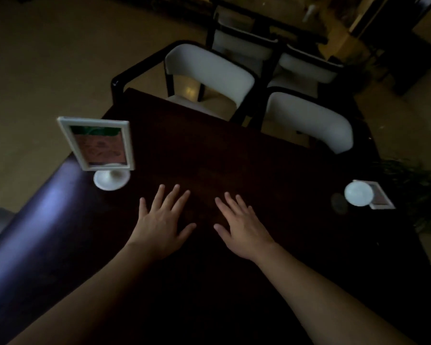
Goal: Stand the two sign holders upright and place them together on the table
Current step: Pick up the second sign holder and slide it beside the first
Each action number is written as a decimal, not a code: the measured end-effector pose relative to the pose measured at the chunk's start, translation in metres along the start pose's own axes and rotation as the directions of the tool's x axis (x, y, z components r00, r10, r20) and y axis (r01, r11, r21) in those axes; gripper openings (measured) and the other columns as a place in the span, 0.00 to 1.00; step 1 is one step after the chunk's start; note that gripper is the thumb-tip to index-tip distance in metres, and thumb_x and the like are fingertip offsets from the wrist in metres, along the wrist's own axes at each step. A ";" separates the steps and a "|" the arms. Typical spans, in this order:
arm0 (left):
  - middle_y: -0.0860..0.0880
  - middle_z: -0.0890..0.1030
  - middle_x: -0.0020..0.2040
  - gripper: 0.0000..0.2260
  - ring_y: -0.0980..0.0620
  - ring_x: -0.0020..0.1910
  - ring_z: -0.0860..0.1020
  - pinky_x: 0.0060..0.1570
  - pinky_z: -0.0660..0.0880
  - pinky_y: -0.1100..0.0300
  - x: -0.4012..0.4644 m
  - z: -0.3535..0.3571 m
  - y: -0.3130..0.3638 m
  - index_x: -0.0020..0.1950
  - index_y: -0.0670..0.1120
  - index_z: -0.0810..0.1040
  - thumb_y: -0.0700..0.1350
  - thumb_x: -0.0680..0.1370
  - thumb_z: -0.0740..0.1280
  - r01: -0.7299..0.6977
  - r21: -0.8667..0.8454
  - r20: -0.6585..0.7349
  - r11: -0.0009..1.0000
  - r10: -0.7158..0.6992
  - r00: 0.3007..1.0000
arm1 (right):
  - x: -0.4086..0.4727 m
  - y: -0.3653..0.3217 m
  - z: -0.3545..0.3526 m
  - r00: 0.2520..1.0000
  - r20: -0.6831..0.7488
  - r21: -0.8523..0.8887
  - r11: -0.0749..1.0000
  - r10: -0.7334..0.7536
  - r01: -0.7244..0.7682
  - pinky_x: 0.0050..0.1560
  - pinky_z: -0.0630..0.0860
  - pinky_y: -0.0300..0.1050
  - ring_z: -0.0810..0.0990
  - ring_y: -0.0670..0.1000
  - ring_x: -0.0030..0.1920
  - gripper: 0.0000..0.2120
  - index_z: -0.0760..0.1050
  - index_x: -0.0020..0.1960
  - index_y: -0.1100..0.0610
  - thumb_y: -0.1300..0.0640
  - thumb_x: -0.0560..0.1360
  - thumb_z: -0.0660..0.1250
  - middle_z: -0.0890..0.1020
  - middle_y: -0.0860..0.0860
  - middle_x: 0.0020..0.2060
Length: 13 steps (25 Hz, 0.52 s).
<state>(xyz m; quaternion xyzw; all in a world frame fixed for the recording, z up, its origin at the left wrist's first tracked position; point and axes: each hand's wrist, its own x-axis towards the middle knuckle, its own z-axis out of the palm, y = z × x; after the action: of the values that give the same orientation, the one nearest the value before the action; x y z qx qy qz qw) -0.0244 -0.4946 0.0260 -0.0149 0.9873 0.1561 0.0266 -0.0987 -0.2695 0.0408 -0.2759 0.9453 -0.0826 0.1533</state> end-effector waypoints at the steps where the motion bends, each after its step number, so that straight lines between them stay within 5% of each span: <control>1: 0.52 0.43 0.81 0.38 0.45 0.77 0.37 0.72 0.47 0.32 0.004 0.002 0.015 0.79 0.58 0.40 0.71 0.75 0.51 -0.013 0.001 0.025 1.000 0.013 1.000 | -0.010 0.015 -0.004 0.999 -0.023 -0.001 0.999 0.037 -0.037 0.74 0.45 0.57 0.40 0.52 0.78 0.32 0.43 0.78 0.41 0.39 0.80 0.55 0.45 0.46 0.80; 13: 0.54 0.40 0.79 0.40 0.49 0.76 0.37 0.73 0.48 0.37 0.039 0.076 0.261 0.76 0.61 0.35 0.75 0.71 0.48 -0.056 -0.052 0.147 0.997 0.063 0.987 | -0.151 0.296 -0.044 0.932 -0.180 0.222 0.936 0.313 -0.271 0.74 0.57 0.58 0.48 0.56 0.78 0.33 0.49 0.79 0.47 0.39 0.80 0.57 0.51 0.51 0.80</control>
<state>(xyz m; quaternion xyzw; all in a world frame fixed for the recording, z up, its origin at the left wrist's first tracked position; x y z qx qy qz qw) -0.0695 -0.2237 0.0316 0.0256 0.9785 0.1812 0.0948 -0.1398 0.0632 0.0478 -0.1050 0.9742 -0.1794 0.0879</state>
